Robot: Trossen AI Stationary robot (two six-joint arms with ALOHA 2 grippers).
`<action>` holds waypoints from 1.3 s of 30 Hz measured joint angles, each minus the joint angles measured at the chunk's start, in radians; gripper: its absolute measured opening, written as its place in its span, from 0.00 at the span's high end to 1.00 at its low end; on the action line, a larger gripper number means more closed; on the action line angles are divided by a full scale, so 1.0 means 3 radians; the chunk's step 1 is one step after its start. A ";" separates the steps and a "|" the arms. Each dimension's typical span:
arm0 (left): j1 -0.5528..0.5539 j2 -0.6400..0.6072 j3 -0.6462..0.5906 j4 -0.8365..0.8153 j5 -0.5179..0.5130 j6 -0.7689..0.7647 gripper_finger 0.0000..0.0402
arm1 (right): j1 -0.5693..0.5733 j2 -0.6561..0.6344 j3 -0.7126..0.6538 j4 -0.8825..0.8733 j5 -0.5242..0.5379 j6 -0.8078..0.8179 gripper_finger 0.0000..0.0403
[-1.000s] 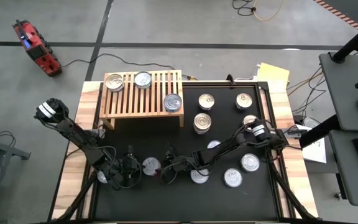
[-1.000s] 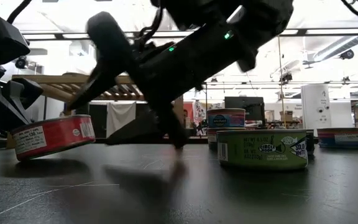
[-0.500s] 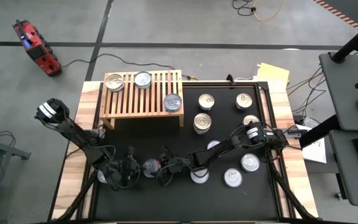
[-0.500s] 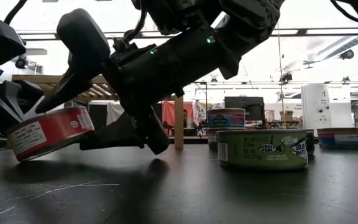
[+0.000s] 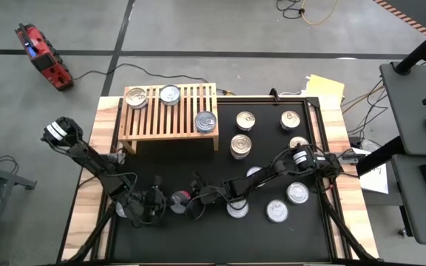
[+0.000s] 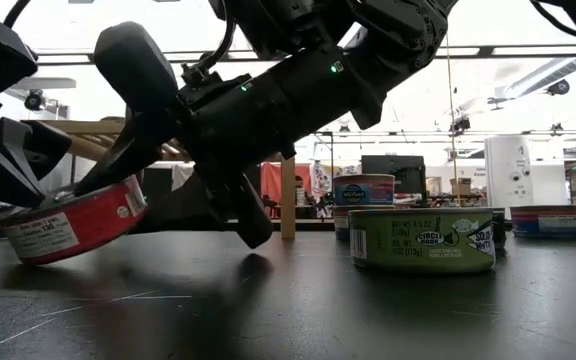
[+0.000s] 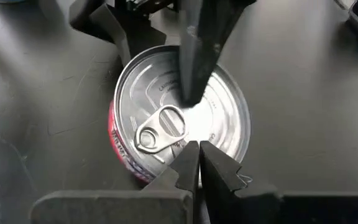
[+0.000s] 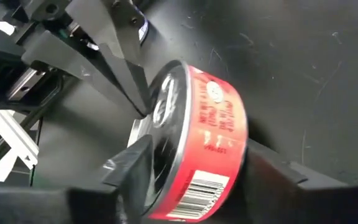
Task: Stack canned seafood by type on shelf
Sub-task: Put the red tuna can on the shelf
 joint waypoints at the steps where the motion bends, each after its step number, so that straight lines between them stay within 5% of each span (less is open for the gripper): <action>1: 0.0000 -0.0001 0.0001 0.0009 0.0000 -0.0001 1.00 | 0.0000 0.0000 0.0000 0.0002 0.0003 0.0010 0.54; 6: -0.0001 -0.0004 0.0003 0.0012 -0.0008 -0.0004 1.00 | 0.0000 -0.0008 0.0005 0.0031 0.0105 0.0022 0.68; 14: 0.0000 -0.0004 0.0003 0.0006 -0.0138 -0.0203 0.99 | -0.0004 -0.0008 0.0005 0.0024 0.0113 -0.0026 0.68; 25: 0.0005 -0.0185 0.0028 0.0032 -0.0116 -0.0246 0.73 | -0.0002 -0.0029 0.0004 -0.0027 0.0072 -0.0201 0.68; 32: 0.0005 -0.0441 0.0157 -0.0042 -0.0133 0.0057 0.61 | -0.0001 -0.0251 0.0000 -0.0565 0.0042 -0.0474 0.68; 39: 0.0013 -0.0737 0.0431 -0.0570 -0.0562 0.0298 0.60 | -0.0037 -0.0600 -0.0025 -0.1323 -0.0034 -0.0929 0.68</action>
